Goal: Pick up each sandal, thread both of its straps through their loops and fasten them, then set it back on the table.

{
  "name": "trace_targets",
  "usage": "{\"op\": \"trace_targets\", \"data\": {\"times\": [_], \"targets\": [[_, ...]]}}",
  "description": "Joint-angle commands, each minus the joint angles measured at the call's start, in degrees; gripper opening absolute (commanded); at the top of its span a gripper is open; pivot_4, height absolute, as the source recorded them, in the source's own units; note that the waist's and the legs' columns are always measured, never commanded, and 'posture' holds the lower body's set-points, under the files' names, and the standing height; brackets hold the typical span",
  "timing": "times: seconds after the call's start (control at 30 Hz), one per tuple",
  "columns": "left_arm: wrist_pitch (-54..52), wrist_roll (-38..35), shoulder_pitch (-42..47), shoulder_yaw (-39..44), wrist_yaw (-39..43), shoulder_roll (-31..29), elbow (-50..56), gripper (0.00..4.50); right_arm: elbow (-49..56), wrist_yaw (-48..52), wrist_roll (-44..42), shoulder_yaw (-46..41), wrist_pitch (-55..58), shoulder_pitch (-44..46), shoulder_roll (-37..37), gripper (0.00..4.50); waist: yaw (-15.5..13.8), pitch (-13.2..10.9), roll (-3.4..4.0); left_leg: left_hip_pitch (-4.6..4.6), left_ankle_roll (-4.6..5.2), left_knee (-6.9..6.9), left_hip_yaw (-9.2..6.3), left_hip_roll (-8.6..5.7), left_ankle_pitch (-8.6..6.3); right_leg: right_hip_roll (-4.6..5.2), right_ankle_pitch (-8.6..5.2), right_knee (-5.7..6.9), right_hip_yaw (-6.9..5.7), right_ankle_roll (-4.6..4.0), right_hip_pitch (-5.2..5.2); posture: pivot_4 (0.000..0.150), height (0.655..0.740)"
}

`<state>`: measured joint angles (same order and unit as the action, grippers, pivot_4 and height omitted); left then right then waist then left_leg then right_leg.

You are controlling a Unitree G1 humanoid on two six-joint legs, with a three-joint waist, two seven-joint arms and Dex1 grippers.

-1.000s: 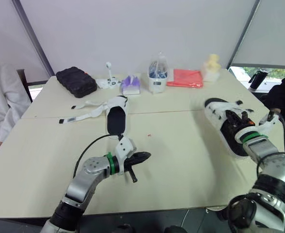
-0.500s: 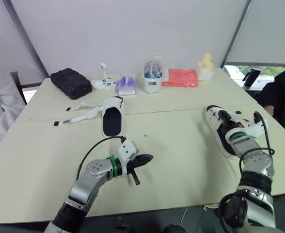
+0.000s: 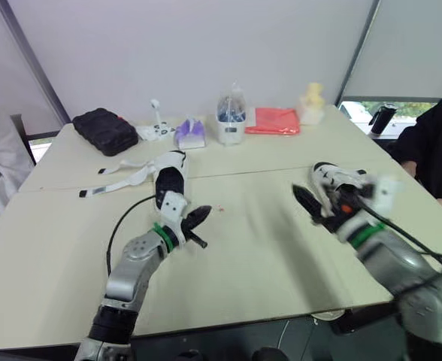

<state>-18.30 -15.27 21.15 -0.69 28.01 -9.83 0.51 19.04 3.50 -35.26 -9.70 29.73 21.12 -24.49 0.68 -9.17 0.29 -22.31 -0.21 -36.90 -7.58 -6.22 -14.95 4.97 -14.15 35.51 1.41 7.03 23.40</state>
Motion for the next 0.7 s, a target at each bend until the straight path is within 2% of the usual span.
{"op": "trace_targets", "data": {"times": [0.03, 0.07, 0.1, 0.2, 0.27, 0.33, 0.4, 0.47, 0.57, 0.7], "targets": [[2.7, -0.8, 3.2, 5.7, -6.2, 1.2, -1.2, 0.0, -22.7, -2.3, 20.8, 7.6, -22.5, 11.6, 2.4, 4.46, 0.0, 0.0, -0.09, 0.01, -0.02, -0.02, 0.01, -0.02, 0.01, 0.0, 0.01, 0.03, 0.0, -0.01, 0.02, 0.15, 0.74], [2.7, -1.3, 3.8, 7.0, -8.0, 1.9, -1.3, 0.0, -30.2, -4.9, 25.8, 9.3, -28.1, 15.1, 3.2, 4.46, 0.0, -0.1, -0.12, 0.0, -0.06, -0.03, 0.02, -0.04, 0.03, 0.0, 0.02, 0.08, 0.0, -0.02, 0.06, 0.15, 0.74], [2.6, -1.8, 4.3, 8.6, -10.2, 2.6, -1.1, 0.0, -39.1, -8.8, 28.1, 8.6, -33.0, 19.4, 5.4, 4.46, -0.1, -0.1, -0.16, -0.02, -0.38, -0.02, 0.03, -0.04, 0.22, 0.01, 0.07, 0.12, 0.01, -0.05, 0.09, 0.15, 0.74], [2.8, -1.7, 4.1, 11.0, -14.6, 3.9, 0.6, 0.0, -58.8, -18.0, 33.0, 6.5, -44.2, 29.1, 8.4, 4.46, -0.2, -0.1, -0.21, -0.11, -0.49, 0.11, 0.02, -0.03, 0.28, 0.03, 0.06, 0.23, 0.03, -0.06, 0.3, 0.15, 0.74], [2.6, -1.2, 2.9, 11.6, -16.7, 4.2, 2.5, 0.0, -66.2, -16.6, 33.3, 6.4, -48.5, 32.8, 9.5, 4.46, -0.1, -0.1, -0.23, -0.2, -0.51, 0.22, 0.02, -0.05, 0.3, 0.07, 0.06, 0.37, 0.04, -0.07, 0.52, 0.15, 0.74], [1.7, -0.3, 1.6, 11.3, -18.3, 3.9, 4.7, 0.0, -69.3, -10.8, 31.2, 5.8, -50.2, 34.1, 10.6, 4.46, 0.1, -0.1, -0.25, -0.24, -0.51, 0.42, 0.12, -0.07, 0.3, 0.12, 0.06, 0.4, 0.09, -0.07, 0.7, 0.15, 0.74], [0.3, 1.4, 0.6, 9.9, -19.7, 3.2, 6.9, 0.0, -68.0, -3.1, 27.3, 4.6, -49.2, 33.4, 11.5, 4.46, 0.2, -0.1, -0.27, -0.23, -0.51, 0.59, 0.14, -0.06, 0.3, 0.12, 0.07, 0.4, 0.09, -0.07, 0.77, 0.15, 0.74], [-0.7, 4.3, 0.2, 8.0, -19.8, 1.1, 9.0, 0.0, -61.5, 4.9, 22.1, 3.5, -44.3, 30.2, 11.9, 4.46, 0.4, -0.1, -0.26, -0.23, -0.57, 0.64, 0.15, -0.03, 0.33, 0.09, 0.06, 0.4, 0.09, -0.07, 0.84, 0.15, 0.74], [-2.3, 7.6, 0.1, 4.5, -19.8, -1.1, 12.1, 0.0, -45.1, 12.9, 14.2, 2.6, -31.6, 21.9, 10.0, 4.46, 0.0, -0.1, -0.26, -0.22, -0.65, 0.66, 0.09, 0.02, 0.38, 0.04, 0.06, 0.5, 0.08, -0.09, 0.86, 0.15, 0.74], [-1.7, 11.9, -1.4, 0.4, -19.3, -3.2, 12.7, 0.0, -24.7, 17.8, 6.2, 2.5, -15.1, 10.6, 5.6, 4.46, -0.3, 0.0, -0.25, -0.21, -0.58, 0.61, 0.1, -0.05, 0.34, 0.08, 0.06, 0.49, 0.1, -0.11, 0.82, 0.15, 0.74]]}}
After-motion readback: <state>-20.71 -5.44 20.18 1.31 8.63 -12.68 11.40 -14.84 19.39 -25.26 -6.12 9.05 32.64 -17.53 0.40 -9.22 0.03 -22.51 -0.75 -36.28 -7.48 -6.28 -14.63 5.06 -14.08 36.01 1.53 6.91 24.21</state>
